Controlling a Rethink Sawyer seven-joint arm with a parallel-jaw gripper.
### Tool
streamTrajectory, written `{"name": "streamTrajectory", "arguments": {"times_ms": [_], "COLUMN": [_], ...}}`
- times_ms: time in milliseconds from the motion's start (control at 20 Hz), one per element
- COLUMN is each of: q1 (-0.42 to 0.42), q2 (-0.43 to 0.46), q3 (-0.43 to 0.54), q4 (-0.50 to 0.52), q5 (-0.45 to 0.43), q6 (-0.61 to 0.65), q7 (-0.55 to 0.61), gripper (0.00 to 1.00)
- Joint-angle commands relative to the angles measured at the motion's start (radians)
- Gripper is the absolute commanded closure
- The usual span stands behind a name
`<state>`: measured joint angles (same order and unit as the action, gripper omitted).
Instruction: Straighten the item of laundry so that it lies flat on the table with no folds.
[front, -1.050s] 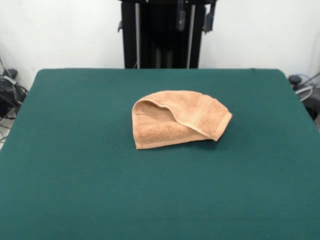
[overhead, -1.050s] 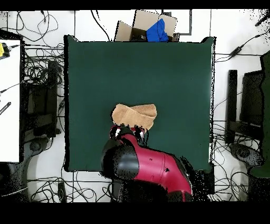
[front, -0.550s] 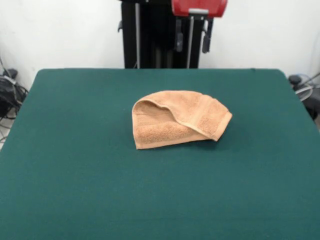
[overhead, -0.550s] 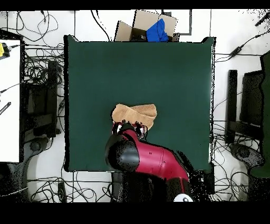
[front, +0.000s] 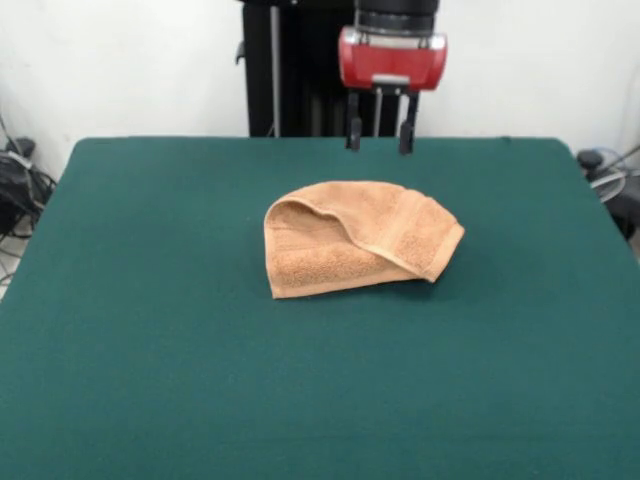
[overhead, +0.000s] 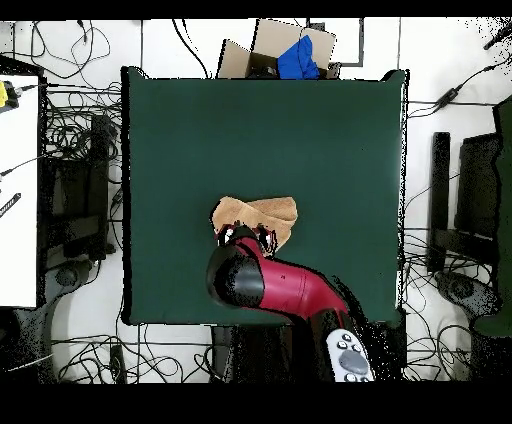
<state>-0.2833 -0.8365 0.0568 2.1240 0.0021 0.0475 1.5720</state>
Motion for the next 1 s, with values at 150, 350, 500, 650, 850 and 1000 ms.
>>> {"name": "streamTrajectory", "arguments": {"times_ms": [150,350,500,650,850,1000], "q1": [-0.005,-0.016,-0.016,-0.026,-0.035,-0.035], "q2": [0.172,0.219,0.231,0.254,0.291,0.318], "q3": [0.046,0.055,0.051,0.061,0.067,0.068], "q4": [-0.083,-0.114,-0.117,-0.124,-0.139,-0.154], "q5": [-0.016,-0.002,0.014,0.014,0.006,0.004], "q6": [-0.146,-0.165,-0.170,-0.183,-0.218,-0.242], "q7": [0.183,0.187,0.199,0.205,0.207,0.207], "gripper": [0.00,0.00,0.00,0.00,0.00,0.00]}}
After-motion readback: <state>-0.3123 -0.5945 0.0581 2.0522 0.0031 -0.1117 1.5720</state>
